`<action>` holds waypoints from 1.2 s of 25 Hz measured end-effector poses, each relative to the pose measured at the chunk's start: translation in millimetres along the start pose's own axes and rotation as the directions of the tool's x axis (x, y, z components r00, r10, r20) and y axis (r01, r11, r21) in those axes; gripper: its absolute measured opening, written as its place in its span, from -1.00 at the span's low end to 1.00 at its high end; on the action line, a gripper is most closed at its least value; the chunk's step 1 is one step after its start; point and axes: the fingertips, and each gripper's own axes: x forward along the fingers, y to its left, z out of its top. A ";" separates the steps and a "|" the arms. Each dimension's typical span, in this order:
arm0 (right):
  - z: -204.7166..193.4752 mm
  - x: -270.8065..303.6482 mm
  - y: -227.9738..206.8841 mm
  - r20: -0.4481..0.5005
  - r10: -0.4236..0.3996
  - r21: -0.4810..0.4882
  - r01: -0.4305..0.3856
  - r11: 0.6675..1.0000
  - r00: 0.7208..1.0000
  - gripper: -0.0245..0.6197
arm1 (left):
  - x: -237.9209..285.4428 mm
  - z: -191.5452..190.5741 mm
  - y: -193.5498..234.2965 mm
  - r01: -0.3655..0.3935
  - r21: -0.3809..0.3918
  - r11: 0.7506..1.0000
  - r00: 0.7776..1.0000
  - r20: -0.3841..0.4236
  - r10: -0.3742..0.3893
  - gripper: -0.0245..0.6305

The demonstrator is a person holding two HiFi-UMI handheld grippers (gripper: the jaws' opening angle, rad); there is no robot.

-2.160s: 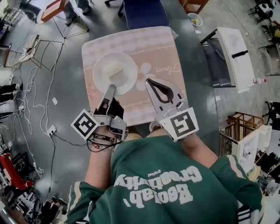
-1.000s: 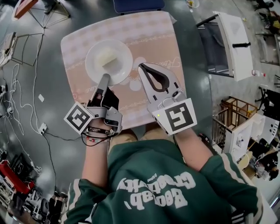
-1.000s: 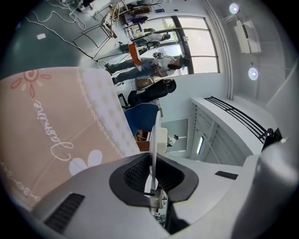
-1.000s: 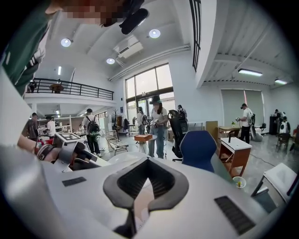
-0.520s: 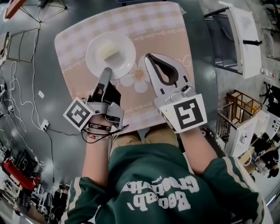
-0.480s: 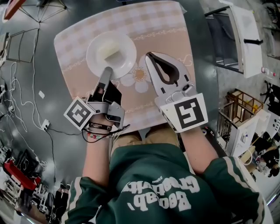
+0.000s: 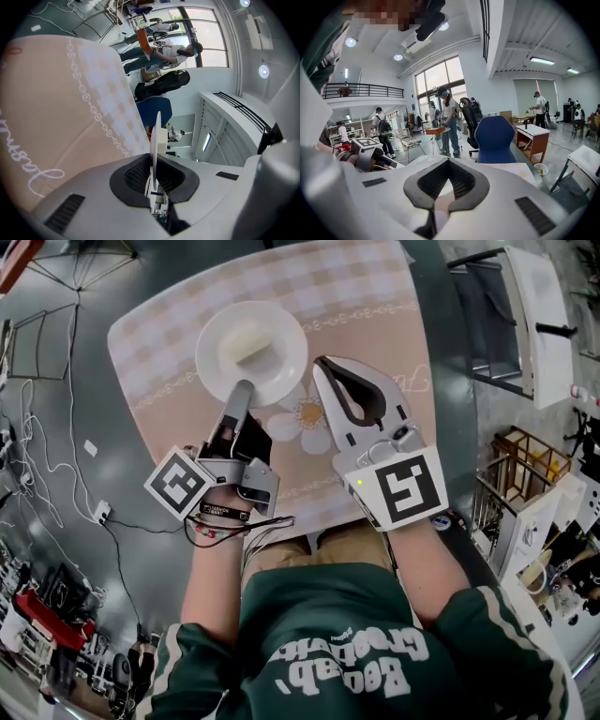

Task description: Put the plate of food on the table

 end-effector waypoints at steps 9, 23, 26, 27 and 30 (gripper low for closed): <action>-19.4 30.1 -6.0 -0.009 -0.003 0.013 0.003 1.000 1.000 -0.88 | 30.0 7.2 36.0 -0.045 0.039 0.998 0.998 -0.049 0.046 -0.83; -55.8 50.0 -11.6 -0.042 -0.019 0.088 0.023 0.996 0.999 -0.88 | 54.2 14.5 67.7 -0.092 0.051 0.994 0.993 -0.075 0.095 -0.83; -59.9 50.8 -15.8 -0.044 -0.031 0.096 0.035 0.995 0.999 -0.88 | 58.9 14.1 73.7 -0.103 0.042 0.994 0.991 -0.079 0.106 -0.83; -61.3 51.6 -16.9 -0.046 -0.034 0.098 0.039 0.994 0.998 -0.88 | 60.2 13.9 76.3 -0.109 0.036 0.993 0.991 -0.080 0.111 -0.83; -62.8 54.9 -18.9 -0.043 -0.040 0.107 0.045 0.993 0.998 -0.88 | 63.1 13.7 82.9 -0.120 0.030 0.992 0.989 -0.084 0.122 -0.83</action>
